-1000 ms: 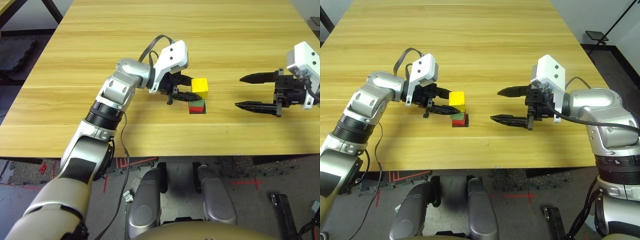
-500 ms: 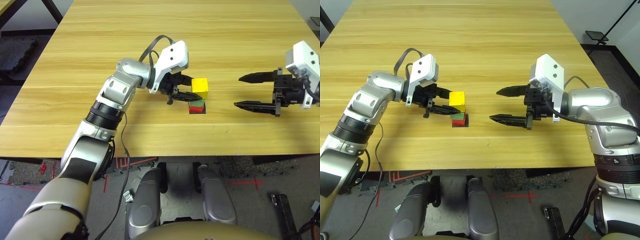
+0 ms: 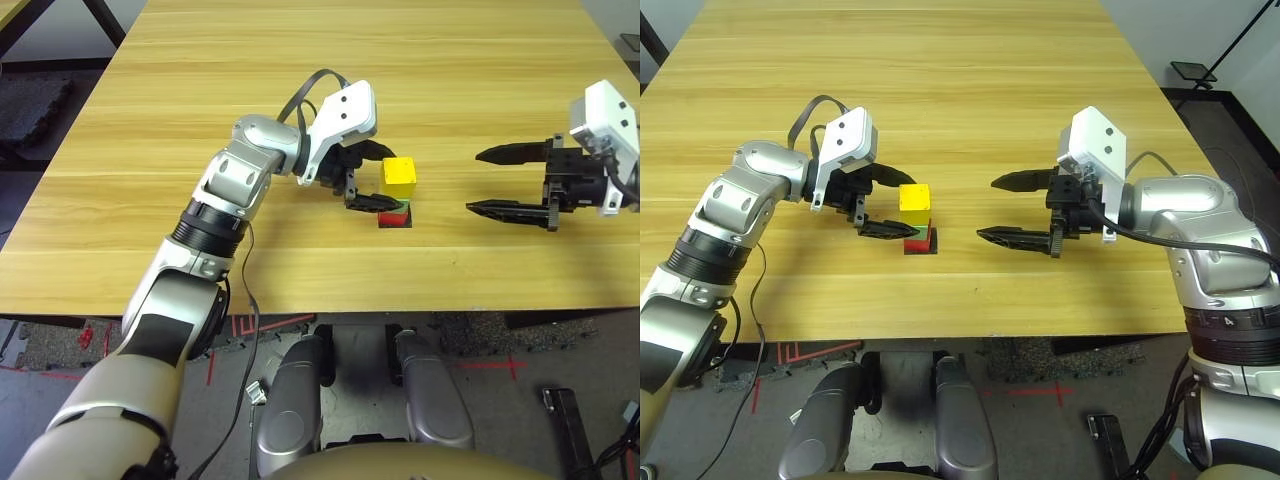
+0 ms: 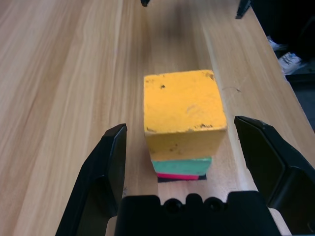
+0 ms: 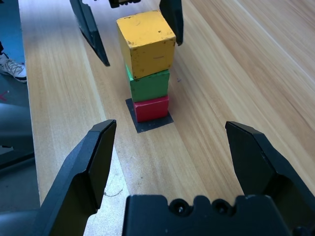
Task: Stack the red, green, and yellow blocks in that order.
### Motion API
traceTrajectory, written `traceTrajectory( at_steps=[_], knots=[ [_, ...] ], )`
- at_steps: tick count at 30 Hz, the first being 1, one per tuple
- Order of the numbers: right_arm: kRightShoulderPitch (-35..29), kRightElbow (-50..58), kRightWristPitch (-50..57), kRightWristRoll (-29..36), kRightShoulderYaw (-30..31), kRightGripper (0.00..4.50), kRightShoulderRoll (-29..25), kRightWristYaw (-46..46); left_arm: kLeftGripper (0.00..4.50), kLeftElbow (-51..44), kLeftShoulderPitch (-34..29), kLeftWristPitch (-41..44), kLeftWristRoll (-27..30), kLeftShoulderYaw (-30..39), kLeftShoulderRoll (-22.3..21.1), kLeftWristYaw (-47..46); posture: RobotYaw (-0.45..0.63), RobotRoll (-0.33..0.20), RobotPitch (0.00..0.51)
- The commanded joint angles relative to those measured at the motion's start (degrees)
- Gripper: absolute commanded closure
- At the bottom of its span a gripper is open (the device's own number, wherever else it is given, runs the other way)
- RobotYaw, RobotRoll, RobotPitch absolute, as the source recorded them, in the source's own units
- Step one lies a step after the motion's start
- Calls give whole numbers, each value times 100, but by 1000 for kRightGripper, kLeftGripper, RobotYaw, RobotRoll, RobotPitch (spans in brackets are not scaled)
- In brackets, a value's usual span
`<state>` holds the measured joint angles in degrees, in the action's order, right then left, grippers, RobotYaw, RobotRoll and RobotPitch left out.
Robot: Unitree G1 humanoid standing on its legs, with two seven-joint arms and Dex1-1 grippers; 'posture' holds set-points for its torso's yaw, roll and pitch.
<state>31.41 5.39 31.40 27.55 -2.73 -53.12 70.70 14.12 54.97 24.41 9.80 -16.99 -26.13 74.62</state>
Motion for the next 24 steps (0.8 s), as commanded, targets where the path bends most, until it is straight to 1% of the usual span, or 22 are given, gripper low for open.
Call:
traceTrajectory(
  at_steps=[1, 6, 8, 10, 14, 16, 19, 22, 24],
  knots=[
    [63, -69, -83, -59, 70, 0, -14, 64, 35, -17, 81, 72, 117, 26, -145, 252, 101, 70, 256],
    [93, -182, -124, -85, 44, 0, -95, 193, 35, 180, 210, 79, 72, 159, -470, 398, 112, 70, 257],
    [129, -337, -183, -143, -4, 0, -167, 222, 35, 539, 345, -107, -27, 265, -646, 372, 112, 70, 257],
    [205, -599, -270, -220, -81, 0, -247, 207, 35, 1098, 556, -380, -167, 396, -859, 275, 119, 67, 261],
    [461, -1270, -512, -394, -311, 0, -317, -30, 35, 2263, 996, -981, -437, 714, -1195, -244, 135, 68, 264],
    [616, -1589, -659, -494, -471, 0, -272, -328, 35, 2709, 1157, -1108, -504, 971, -1271, -786, 143, 68, 264],
    [887, -2060, -936, -738, -745, 0, -55, -1182, 35, 3080, 1160, -1221, -538, 1487, -1298, -1974, 148, 67, 264],
    [1159, -2490, -1258, -1006, -1028, 0, 270, -2257, 35, 3012, 871, -1397, -531, 1985, -1230, -3173, 145, 68, 265],
    [1253, -2749, -1593, -1279, -1253, 0, 490, -3167, 35, 2664, 459, -1490, -474, 2387, -1111, -4043, 147, 70, 267]
  ],
)
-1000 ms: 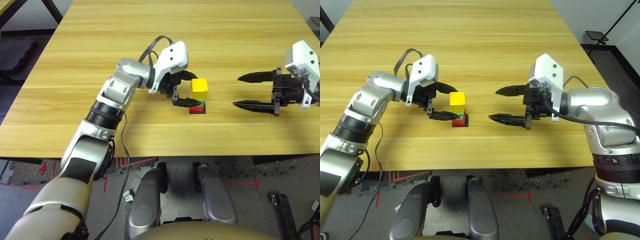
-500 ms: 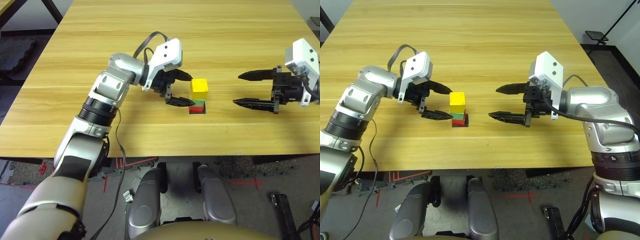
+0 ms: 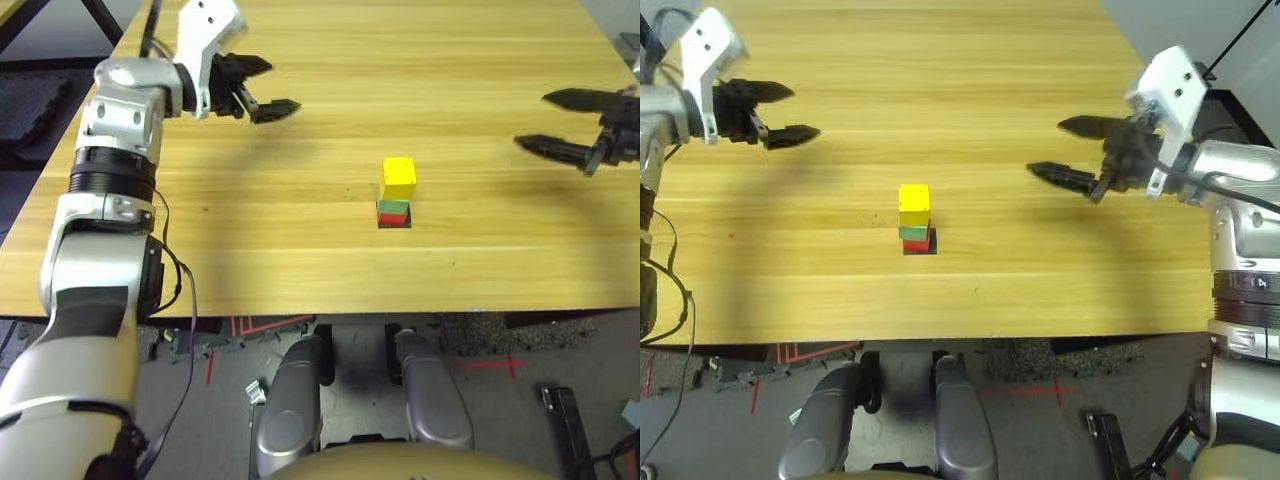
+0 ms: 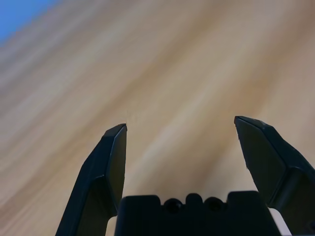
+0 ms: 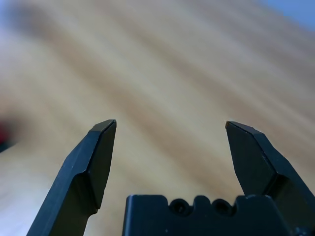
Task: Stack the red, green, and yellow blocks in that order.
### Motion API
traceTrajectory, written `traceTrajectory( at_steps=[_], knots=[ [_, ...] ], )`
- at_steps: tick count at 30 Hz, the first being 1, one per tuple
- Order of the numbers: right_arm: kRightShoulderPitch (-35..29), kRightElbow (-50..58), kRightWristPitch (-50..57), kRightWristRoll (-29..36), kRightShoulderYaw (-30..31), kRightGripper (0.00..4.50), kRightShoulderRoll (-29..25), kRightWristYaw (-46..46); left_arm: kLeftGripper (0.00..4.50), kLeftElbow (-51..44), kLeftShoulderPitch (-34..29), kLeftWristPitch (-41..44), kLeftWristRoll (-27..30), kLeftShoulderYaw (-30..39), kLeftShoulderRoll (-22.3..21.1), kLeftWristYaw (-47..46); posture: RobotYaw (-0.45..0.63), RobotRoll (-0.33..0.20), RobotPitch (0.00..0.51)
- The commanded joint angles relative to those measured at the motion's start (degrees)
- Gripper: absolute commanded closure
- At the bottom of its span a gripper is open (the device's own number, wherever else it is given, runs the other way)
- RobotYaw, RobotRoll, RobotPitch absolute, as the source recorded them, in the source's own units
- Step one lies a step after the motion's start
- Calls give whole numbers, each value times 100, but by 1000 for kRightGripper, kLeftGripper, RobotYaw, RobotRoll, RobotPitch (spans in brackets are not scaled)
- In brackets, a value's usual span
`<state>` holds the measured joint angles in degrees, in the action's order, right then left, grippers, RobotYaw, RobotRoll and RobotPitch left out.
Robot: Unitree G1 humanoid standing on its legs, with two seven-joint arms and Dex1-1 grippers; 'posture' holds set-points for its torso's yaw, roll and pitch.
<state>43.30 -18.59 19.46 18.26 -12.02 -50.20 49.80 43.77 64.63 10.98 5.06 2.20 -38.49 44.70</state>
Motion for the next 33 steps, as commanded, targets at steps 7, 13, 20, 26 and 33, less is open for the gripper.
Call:
traceTrajectory(
  at_steps=[7, 13, 20, 26, 33],
  knots=[
    [-459, -467, -1147, -715, -1073, 0, 790, -3111, 35, -2361, -2393, -470, -419, 1273, 790, -3674, 150, 79, 274],
    [-1071, -125, -1304, -608, -1396, 0, 1084, -3620, 35, -3311, -3358, -247, -483, 1383, 1212, -4298, 147, 77, 271],
    [-1760, 365, -1225, -389, -1609, 0, 1375, -3763, 35, -3753, -3721, -90, -513, 1271, 1414, -4382, 130, 80, 275],
    [-1988, 417, -1232, -294, -1723, 0, 1402, -3775, 35, -4089, -3924, 64, -551, 1227, 1547, -4466, 124, 93, 283],
    [-1926, 397, -1179, -276, -1744, 0, 1268, -3749, 35, -4142, -3717, 306, -545, 1103, 1579, -4431, 96, 99, 322]
  ],
)
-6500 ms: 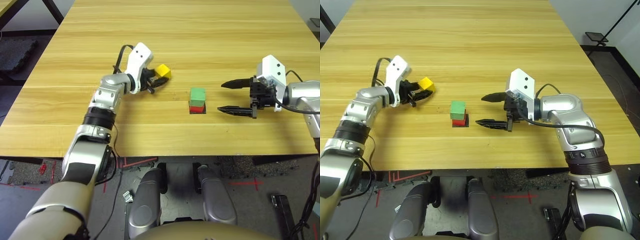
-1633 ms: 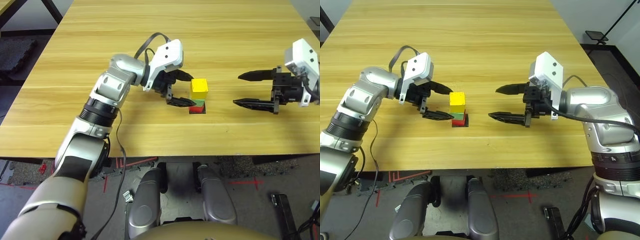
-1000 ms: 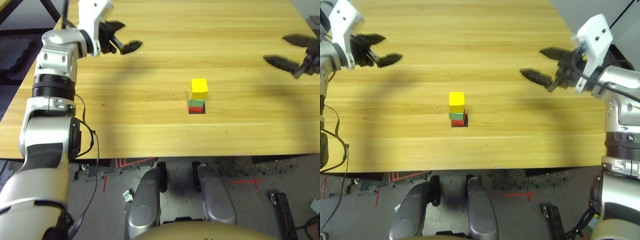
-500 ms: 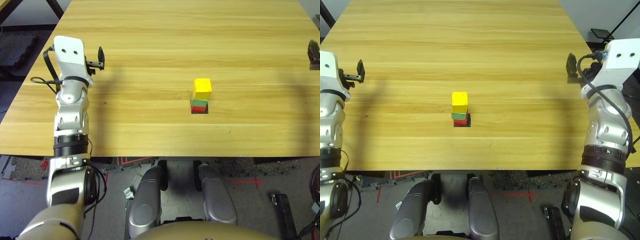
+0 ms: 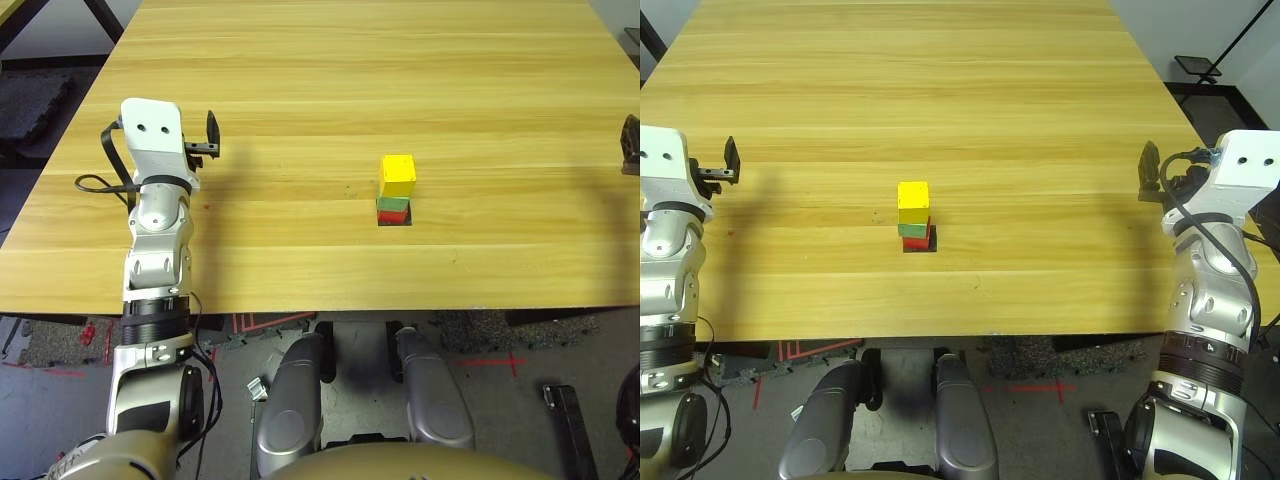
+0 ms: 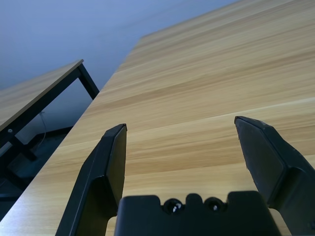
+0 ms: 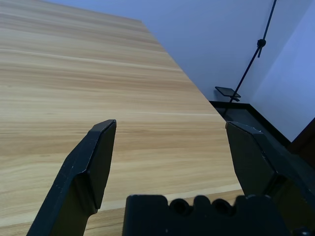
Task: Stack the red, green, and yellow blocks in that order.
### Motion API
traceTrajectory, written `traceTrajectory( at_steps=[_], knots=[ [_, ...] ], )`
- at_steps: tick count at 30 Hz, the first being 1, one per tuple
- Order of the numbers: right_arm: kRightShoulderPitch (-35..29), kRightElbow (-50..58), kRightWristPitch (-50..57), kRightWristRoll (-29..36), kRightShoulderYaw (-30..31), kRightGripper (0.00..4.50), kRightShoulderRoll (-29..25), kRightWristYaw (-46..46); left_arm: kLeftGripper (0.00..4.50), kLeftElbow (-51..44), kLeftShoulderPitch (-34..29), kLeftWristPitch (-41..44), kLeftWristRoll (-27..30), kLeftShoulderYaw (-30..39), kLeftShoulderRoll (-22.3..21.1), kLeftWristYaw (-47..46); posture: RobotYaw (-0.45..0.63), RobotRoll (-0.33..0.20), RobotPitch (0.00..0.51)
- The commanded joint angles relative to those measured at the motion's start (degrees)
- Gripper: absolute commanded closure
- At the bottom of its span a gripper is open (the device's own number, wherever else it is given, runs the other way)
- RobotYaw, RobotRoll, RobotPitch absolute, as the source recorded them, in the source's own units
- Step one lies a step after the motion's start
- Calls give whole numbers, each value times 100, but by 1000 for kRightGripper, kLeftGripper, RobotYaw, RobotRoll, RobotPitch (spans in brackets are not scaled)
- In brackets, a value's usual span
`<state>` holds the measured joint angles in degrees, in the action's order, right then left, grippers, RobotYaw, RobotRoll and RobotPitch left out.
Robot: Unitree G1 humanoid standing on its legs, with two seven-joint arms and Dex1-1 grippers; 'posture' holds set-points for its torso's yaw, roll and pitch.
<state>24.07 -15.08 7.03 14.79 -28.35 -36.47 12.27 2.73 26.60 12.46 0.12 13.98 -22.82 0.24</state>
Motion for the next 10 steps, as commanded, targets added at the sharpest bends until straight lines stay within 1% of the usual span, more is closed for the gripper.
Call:
traceTrajectory(
  at_steps=[1, 6, 10],
  knots=[
    [-20, 116, 78, 77, -113, 0, -108, 9, 35, -12, 120, 154, -29, -86, -1, 50, 89, 96, 325],
    [-413, 586, 252, 173, -282, 0, -20, -46, 35, 169, 149, 92, -46, -134, -27, 128, 64, 99, 328],
    [-535, 640, 292, 191, -400, 0, -88, -66, 35, 209, 234, 122, -40, -204, 25, 142, 51, 99, 326]
  ],
)
